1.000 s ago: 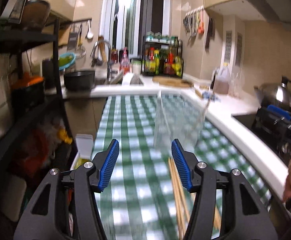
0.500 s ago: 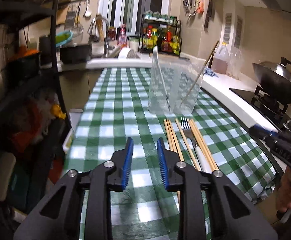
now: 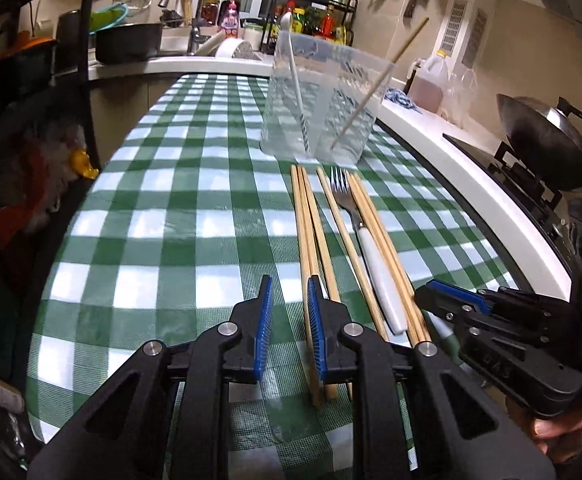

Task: Organize utensils
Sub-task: 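Move both tools back down over the remaining utensils, then close the right tool on a wooden chopstick while the left tool grasps another chopstick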

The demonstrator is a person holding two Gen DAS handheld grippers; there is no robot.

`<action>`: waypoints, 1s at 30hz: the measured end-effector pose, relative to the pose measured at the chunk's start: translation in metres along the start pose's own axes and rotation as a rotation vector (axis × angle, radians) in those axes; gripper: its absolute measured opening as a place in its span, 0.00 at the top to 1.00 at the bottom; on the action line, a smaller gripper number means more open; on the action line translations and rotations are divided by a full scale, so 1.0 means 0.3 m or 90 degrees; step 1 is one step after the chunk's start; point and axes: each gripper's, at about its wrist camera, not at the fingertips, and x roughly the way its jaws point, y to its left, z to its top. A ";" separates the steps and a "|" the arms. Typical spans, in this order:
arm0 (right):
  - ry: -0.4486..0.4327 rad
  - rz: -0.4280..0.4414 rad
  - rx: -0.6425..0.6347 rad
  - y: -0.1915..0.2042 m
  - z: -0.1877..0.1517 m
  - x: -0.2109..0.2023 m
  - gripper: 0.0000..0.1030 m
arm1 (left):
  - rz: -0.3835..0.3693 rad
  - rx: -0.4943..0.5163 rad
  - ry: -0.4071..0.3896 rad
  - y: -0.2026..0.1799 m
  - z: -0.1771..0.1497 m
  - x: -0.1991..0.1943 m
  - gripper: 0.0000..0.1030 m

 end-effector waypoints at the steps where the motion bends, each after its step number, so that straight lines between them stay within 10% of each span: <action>1: 0.000 0.000 -0.001 0.001 0.000 -0.001 0.86 | -0.001 0.001 0.001 0.001 -0.003 0.002 0.83; 18: 0.016 -0.002 -0.005 0.005 0.008 0.002 0.79 | 0.010 0.024 0.047 -0.041 -0.033 0.065 0.85; 24: 0.015 -0.065 -0.027 -0.002 0.012 -0.004 0.97 | 0.010 0.025 0.046 -0.036 -0.034 0.059 0.85; 30: 0.022 -0.081 0.009 -0.058 0.022 -0.005 0.91 | 0.016 0.034 0.045 -0.038 -0.036 0.055 0.85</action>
